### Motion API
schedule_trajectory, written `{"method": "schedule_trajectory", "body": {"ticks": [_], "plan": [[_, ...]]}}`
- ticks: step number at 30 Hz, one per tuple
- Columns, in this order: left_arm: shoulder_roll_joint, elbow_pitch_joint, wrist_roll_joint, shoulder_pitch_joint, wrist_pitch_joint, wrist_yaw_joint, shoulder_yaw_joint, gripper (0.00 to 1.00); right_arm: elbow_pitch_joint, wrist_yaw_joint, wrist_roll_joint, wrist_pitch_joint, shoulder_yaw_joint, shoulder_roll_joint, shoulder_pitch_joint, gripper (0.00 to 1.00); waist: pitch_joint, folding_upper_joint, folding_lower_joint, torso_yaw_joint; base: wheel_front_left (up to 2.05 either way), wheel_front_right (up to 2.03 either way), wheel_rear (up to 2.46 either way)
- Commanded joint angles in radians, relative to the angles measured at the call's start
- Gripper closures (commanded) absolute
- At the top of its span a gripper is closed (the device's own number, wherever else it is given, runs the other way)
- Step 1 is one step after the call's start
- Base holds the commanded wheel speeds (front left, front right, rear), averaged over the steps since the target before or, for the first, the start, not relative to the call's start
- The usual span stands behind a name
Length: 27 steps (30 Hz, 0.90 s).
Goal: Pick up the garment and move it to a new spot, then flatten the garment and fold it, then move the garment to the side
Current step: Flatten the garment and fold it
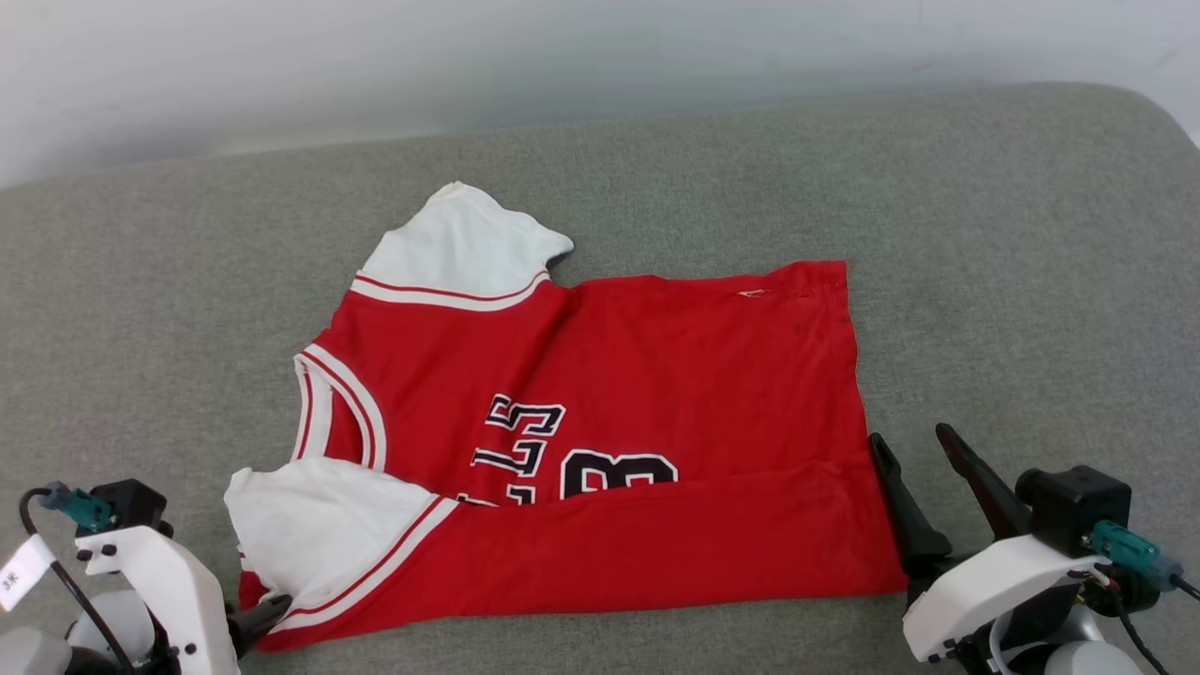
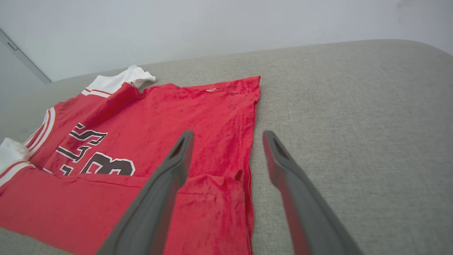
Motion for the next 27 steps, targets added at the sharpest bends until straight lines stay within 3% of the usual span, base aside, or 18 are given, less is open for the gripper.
{"method": "schedule_trajectory", "body": {"ticks": [1,2,3,4,5,8,12,21,27], "plan": [[-0.043,0.018,-0.012,0.009,0.019,-0.007,-0.029,0.0,-0.004,-0.001,0.001,0.005,-0.006,0.003,-0.012,0.0,0.018,-0.0001,0.0,-0.009,0.0,0.0,0.0],[-0.057,0.025,-0.018,0.011,0.029,-0.008,-0.04,0.0,-0.002,-0.001,0.006,0.009,-0.013,0.003,-0.013,0.0,0.021,-0.0001,0.0,-0.01,0.0,0.0,0.0],[-0.072,0.03,-0.025,0.013,0.038,-0.011,-0.05,0.4,-0.002,-0.001,0.011,0.013,-0.02,0.001,-0.016,0.0,0.023,-0.0001,0.0,-0.009,0.0,0.0,0.0],[-0.087,0.034,-0.033,0.014,0.044,-0.012,-0.057,0.66,-0.004,-0.001,0.012,0.017,-0.027,-0.005,-0.018,0.0,0.024,-0.0001,0.0,-0.009,0.0,0.0,0.0],[-0.098,0.039,-0.035,0.014,0.043,-0.017,-0.062,1.0,-0.005,-0.001,0.02,0.022,-0.036,-0.006,-0.019,0.0,0.025,-0.0001,0.0,-0.008,0.0,0.0,0.0],[-0.123,0.054,-0.035,0.012,0.026,-0.026,-0.068,1.0,-0.012,-0.001,0.035,0.045,-0.059,-0.017,-0.015,0.0,0.017,-0.0001,0.0,-0.003,0.0,0.0,0.0],[-0.11,0.058,-0.002,0.009,-0.038,-0.029,-0.046,1.0,-0.013,-0.001,0.065,0.119,-0.086,-0.036,0.002,0.0,-0.008,-0.0001,0.0,0.012,0.0,0.0,0.0],[-0.059,-0.063,0.071,0.006,-0.156,-0.002,-0.003,1.0,0.005,-0.001,0.147,0.512,-0.078,-0.112,0.021,0.0,-0.047,-0.0001,0.0,0.059,0.0,0.0,0.0],[-0.047,-0.145,0.103,-0.026,-0.167,0.013,-0.002,1.0,0.052,-0.001,0.182,0.636,-0.025,-0.138,-0.036,0.0,-0.003,-0.0001,0.0,0.085,0.0,0.0,0.0]]}}
